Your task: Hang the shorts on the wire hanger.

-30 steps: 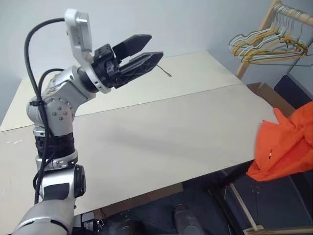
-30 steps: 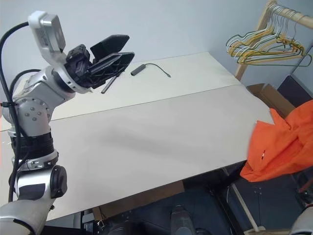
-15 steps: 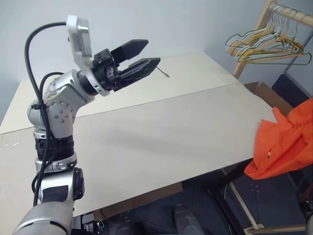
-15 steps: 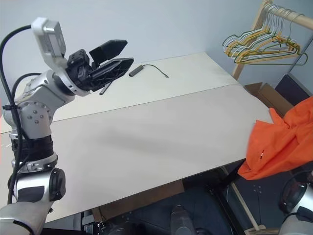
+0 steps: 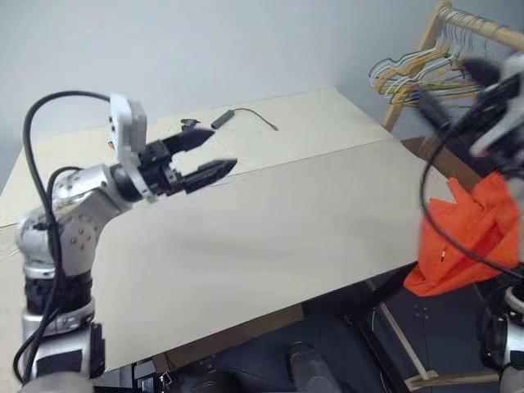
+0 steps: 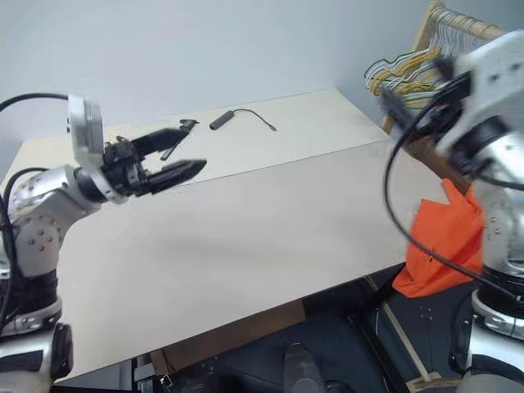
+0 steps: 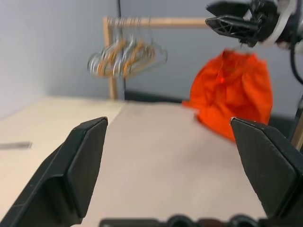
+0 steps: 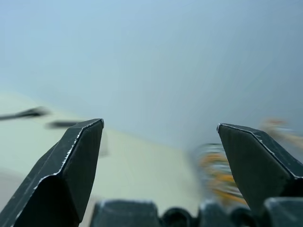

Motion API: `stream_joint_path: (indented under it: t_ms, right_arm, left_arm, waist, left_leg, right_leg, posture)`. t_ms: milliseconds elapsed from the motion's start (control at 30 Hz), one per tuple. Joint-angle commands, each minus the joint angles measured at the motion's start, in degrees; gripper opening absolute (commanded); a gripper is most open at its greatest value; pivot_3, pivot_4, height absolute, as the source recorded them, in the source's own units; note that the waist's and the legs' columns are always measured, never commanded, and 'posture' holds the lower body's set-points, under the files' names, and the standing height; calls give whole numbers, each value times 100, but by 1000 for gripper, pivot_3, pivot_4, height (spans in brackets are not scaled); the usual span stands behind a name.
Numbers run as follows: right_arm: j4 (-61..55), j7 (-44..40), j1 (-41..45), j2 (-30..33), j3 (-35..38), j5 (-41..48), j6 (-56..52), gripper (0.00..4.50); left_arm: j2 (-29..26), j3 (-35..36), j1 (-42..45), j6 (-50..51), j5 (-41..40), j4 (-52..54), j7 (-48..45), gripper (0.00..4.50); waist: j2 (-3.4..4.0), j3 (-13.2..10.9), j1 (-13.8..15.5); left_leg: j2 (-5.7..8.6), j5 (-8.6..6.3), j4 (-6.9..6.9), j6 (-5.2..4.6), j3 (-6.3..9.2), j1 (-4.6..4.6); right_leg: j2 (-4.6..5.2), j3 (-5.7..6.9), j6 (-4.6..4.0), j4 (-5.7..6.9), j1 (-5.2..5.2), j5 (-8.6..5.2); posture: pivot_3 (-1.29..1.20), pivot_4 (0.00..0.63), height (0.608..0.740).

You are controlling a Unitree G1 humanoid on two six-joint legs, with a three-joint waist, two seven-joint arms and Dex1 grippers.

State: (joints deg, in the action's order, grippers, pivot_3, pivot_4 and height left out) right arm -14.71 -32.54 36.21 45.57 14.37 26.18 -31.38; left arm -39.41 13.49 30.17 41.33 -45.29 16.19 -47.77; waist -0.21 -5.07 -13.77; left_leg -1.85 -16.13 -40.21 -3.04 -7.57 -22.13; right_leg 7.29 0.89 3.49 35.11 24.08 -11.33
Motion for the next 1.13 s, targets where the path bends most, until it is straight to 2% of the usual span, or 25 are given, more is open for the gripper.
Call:
stream_joint_path:
  t_ms: [33, 233, 400, 533, 833, 1133]
  right_arm:
    - [239, -855, 105, -56, -523, 87, 309, 4466]
    - [682, -1715, 81, -186, -1264, -211, 665, 4466]
    - [494, -1836, -135, -308, -1220, -127, 641, 4466]
    - [298, -1874, -347, -322, -1191, -154, 617, 4466]
    - [186, -1967, -618, -165, -1176, -313, 704, 4466]
    - [345, -2149, -515, -223, -1301, -360, 797, 4466]
  left_arm:
    - [-358, 264, -389, -81, 78, 496, -24, 4500]
    - [-884, 291, -1163, -249, 350, 827, -241, 4500]
    - [-1041, 388, -1364, -174, 298, 967, -203, 4500]
    - [-1071, 409, -1402, -149, 206, 1070, -204, 4500]
    - [-1066, 306, -1392, -208, 246, 1091, -218, 4500]
    - [-1073, 440, -1605, -180, 275, 1280, -36, 4500]
  waist:
    - [-3, 0, 122]
    - [-8, 4, 593]
    - [-18, 1, 1080]
    - [-21, 3, 1297]
    - [-28, 7, 1312]
    - [-32, 9, 1318]
  left_leg:
    - [-1, 0, 0, 0, -2, -2]
    - [1, 8, 1, 16, -22, -2]
    - [-3, 10, 1, 23, -35, -12]
    - [-4, 11, 0, 26, -43, -18]
    - [-2, 15, 0, 34, -51, -18]
    - [-2, 16, 0, 33, -46, -18]
  right_leg:
    - [-1, 1, -1, 0, 2, 0]
    - [-4, 0, -6, -2, 10, 2]
    - [-8, 9, -13, -8, 22, 5]
    - [-8, 18, -18, -12, 22, 5]
    - [-10, 29, -22, -11, 16, 6]
    - [-11, 30, -22, -11, 15, 6]
  posture:
    - [-76, 42, 740]
    - [3, 32, 740]
    - [44, 51, 740]
    - [49, 49, 740]
    - [51, 39, 740]
    - [90, 43, 740]
